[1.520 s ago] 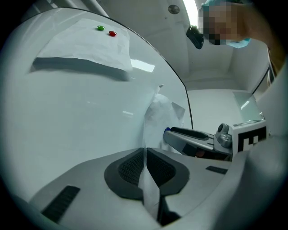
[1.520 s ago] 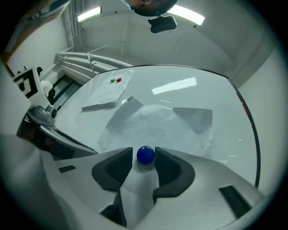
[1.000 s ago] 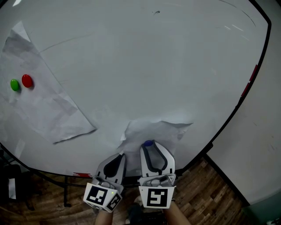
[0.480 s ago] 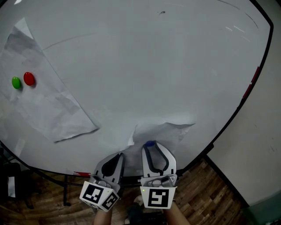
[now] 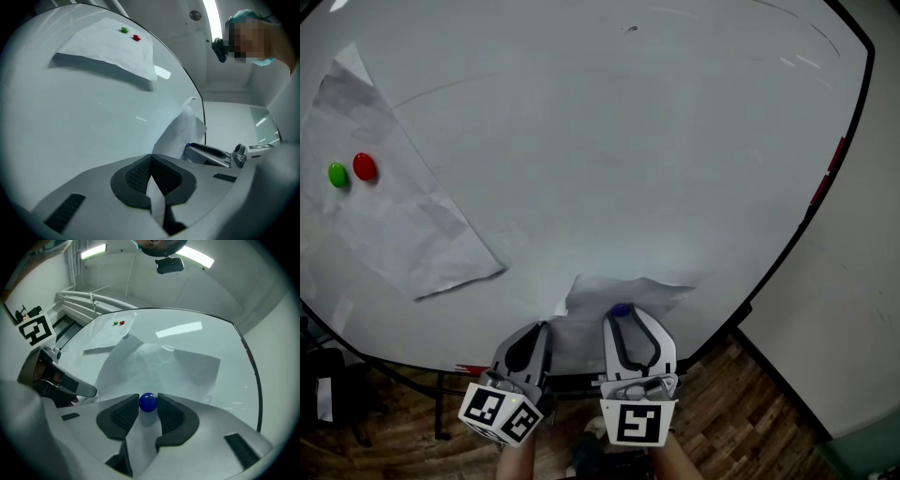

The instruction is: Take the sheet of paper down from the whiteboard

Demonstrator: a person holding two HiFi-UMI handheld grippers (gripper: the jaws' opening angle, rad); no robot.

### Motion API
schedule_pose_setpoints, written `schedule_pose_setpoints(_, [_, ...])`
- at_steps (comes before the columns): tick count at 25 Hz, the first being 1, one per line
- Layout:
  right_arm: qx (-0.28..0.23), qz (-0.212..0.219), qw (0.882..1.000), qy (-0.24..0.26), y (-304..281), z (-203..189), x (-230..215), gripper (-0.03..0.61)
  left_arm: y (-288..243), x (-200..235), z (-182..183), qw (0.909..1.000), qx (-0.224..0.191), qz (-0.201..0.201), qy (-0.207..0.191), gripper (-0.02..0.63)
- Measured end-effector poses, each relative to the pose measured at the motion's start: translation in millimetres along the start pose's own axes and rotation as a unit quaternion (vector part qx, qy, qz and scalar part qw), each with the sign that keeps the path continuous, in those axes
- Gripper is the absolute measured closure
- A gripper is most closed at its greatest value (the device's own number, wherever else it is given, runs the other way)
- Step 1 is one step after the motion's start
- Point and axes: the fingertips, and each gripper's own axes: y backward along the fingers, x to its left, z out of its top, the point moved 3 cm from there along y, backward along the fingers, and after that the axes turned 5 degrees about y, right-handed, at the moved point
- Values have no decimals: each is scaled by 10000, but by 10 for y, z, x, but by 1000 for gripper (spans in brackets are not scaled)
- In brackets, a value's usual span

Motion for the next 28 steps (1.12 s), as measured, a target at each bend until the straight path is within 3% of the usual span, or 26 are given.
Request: schedule_pose_setpoints(28, [-82,2,9999,-66,213,-2,-110,442,625,323,222,9952,-446,747,447,591])
